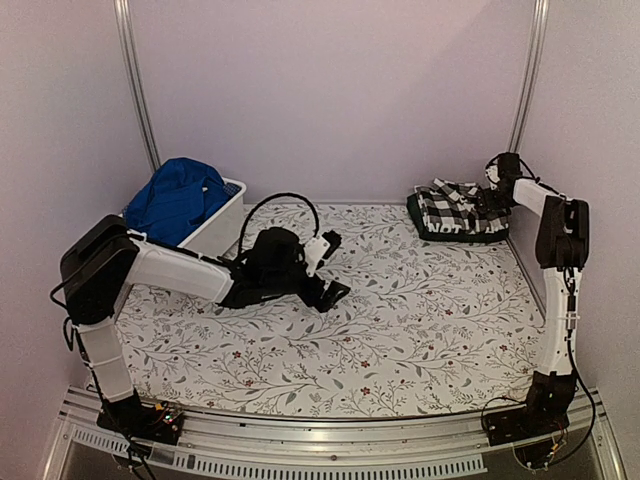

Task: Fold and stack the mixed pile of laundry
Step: Place the square-folded shirt at the corner of the board, then reset both arms

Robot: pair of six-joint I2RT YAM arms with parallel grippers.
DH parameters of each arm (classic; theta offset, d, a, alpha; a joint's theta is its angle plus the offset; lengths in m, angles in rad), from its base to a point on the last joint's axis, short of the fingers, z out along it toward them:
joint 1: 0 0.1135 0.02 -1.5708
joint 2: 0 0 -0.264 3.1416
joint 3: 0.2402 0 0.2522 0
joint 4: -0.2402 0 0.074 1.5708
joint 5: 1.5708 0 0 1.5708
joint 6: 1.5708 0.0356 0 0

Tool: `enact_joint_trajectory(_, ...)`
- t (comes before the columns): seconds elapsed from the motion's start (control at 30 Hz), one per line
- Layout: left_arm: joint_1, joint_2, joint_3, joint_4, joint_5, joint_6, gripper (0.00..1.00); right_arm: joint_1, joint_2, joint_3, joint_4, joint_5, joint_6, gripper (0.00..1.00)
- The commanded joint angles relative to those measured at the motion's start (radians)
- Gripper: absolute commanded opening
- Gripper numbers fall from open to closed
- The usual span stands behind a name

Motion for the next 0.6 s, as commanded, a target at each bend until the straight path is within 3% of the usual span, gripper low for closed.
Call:
enact_joint_trajectory(0.0, 0.066, -0.054, 0.017, -0.035, -0.009, -0.079, 1.0, -0.028, -0.139, 0.016, 0.016, 0.092, 0.06, 0.99)
enact_joint_trajectory(0.1, 0.101, -0.096, 0.009, -0.041, -0.021, -0.111, 1.0, -0.041, -0.179, 0.015, -0.022, 0.036, 0.111, 0.99)
enact_joint_trajectory(0.43, 0.215, -0.227, 0.097, -0.157, -0.048, -0.241, 1.0, -0.039, -0.348, -0.124, -0.05, -0.462, 0.257, 0.99)
enact_joint_trajectory(0.57, 0.25, -0.277, 0.165, -0.235, -0.018, -0.259, 1.0, -0.001, -0.47, -0.336, 0.088, -0.681, 0.372, 0.99)
